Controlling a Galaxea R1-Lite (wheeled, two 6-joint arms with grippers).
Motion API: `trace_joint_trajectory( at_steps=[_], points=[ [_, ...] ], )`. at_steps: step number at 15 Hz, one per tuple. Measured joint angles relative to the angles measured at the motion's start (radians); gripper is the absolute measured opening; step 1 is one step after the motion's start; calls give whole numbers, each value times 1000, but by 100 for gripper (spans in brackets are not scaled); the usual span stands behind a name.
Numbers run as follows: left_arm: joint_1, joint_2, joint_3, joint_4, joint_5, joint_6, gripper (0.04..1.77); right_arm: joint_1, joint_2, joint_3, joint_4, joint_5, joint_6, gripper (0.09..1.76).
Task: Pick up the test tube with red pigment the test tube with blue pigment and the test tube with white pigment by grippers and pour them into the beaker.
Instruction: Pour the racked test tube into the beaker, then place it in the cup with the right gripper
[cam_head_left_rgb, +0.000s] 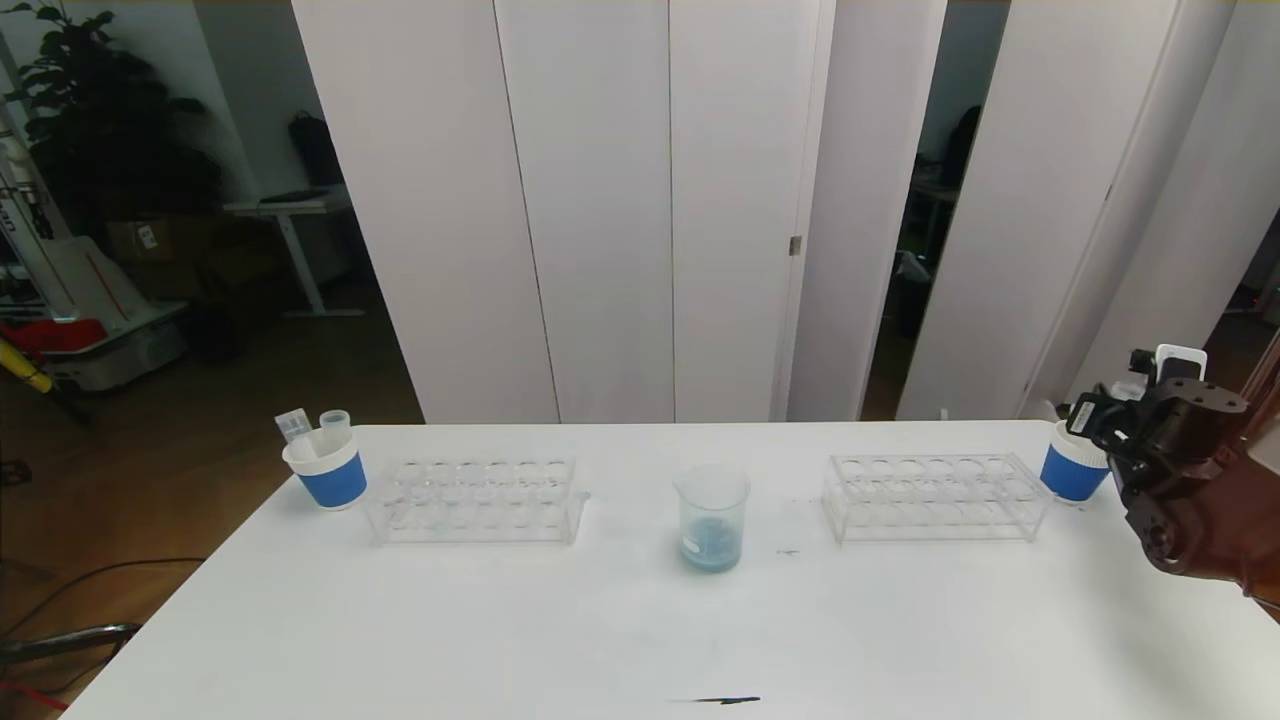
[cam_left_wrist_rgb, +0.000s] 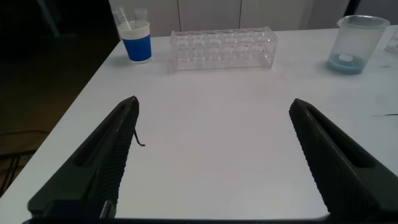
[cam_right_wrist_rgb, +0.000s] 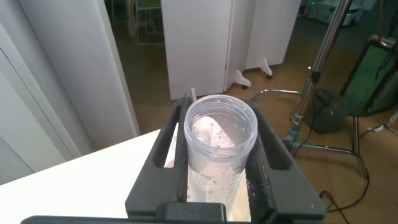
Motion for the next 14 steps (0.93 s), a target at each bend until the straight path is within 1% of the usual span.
trace_joint_trajectory(
  at_steps=[6,13,14],
  points=[
    [0,0,0,0,0,0,173,1,37,-1,-6,1,1,59],
    [0,0,0,0,0,0,173,-1,42,-4,-6,13,0,59],
    [0,0,0,0,0,0,173,-2,40,-4,-5,17,1,68]
  ],
)
